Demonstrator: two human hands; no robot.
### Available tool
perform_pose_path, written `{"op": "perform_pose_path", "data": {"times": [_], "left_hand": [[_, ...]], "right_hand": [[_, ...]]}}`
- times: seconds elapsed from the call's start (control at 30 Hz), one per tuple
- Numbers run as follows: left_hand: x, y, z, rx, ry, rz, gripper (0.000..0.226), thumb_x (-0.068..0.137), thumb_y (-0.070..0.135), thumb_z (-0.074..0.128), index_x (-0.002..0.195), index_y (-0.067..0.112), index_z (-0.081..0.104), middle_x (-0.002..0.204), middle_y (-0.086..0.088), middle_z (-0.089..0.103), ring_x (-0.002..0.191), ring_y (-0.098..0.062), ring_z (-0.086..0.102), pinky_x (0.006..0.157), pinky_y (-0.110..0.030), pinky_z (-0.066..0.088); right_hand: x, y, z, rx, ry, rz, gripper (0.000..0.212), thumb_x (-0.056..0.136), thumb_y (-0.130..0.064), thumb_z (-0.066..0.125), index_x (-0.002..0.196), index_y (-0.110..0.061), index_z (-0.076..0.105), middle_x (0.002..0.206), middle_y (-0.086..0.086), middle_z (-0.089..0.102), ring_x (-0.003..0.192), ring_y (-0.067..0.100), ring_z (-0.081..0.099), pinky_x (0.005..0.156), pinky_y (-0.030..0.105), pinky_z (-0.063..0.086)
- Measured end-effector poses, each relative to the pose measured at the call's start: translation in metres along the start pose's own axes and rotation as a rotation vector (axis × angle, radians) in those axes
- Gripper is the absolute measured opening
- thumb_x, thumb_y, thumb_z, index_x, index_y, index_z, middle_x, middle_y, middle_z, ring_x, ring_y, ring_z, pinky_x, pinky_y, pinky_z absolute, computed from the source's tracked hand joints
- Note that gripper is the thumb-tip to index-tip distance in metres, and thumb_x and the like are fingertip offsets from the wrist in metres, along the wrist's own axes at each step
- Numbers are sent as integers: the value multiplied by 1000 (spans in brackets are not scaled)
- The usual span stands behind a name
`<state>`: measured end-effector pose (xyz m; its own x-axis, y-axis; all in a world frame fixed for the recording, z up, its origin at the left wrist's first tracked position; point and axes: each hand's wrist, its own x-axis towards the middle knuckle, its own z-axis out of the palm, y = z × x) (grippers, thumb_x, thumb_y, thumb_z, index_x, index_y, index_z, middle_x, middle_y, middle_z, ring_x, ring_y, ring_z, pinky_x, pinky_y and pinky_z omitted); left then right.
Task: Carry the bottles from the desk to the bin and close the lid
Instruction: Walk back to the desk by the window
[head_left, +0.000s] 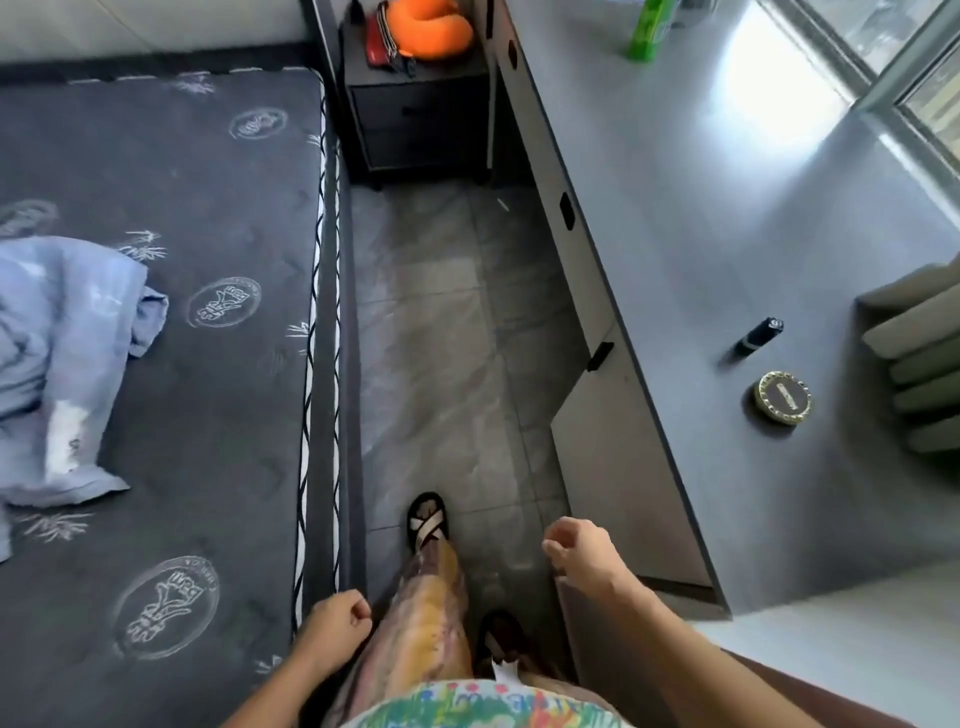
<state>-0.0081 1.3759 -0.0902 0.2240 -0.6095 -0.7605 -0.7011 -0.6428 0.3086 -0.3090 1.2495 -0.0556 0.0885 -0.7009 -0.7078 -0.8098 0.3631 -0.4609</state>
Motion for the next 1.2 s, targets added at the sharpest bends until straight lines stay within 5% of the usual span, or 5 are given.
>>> {"op": "perform_pose_path", "data": {"times": [0.1, 0.4, 0.5, 0.73, 1.2], "left_hand": [[40, 8, -34, -23, 1, -14, 33, 76, 7, 61, 58, 31, 50, 70, -1, 62, 78, -26, 63, 77, -31, 51], [164, 103, -191, 69, -21, 175, 31, 80, 13, 57, 60, 33, 46, 60, 12, 52, 69, -16, 54, 74, -30, 50], [201, 152, -236, 114, -29, 255, 15, 83, 16, 56, 74, 28, 52, 74, 7, 57, 85, -21, 64, 76, -27, 49], [289, 247, -307, 99, -35, 367, 10, 83, 15, 57, 79, 24, 54, 75, 3, 58, 81, -24, 63, 78, -31, 52], [446, 305, -437, 227, -37, 215, 36, 81, 14, 60, 59, 34, 40, 62, 14, 50, 83, -23, 64, 76, -28, 49]], "right_hand": [[42, -31, -18, -21, 30, -16, 14, 86, -20, 59, 91, -10, 68, 88, 7, 71, 76, 18, 60, 66, 25, 52], [126, -100, -69, -43, 40, 154, 10, 84, -19, 60, 75, -19, 63, 85, 7, 72, 86, 25, 68, 76, 29, 51], [148, -116, -85, -38, 51, 223, 12, 83, -20, 61, 84, -13, 70, 92, 6, 73, 93, 23, 66, 78, 27, 49], [214, -155, -123, 16, 30, 319, 10, 85, -23, 62, 87, -16, 69, 97, 5, 72, 86, 16, 62, 73, 22, 43], [428, -322, -257, 36, 38, 130, 10, 83, -21, 62, 74, -20, 64, 74, 3, 69, 75, 23, 69, 71, 33, 55]]}}
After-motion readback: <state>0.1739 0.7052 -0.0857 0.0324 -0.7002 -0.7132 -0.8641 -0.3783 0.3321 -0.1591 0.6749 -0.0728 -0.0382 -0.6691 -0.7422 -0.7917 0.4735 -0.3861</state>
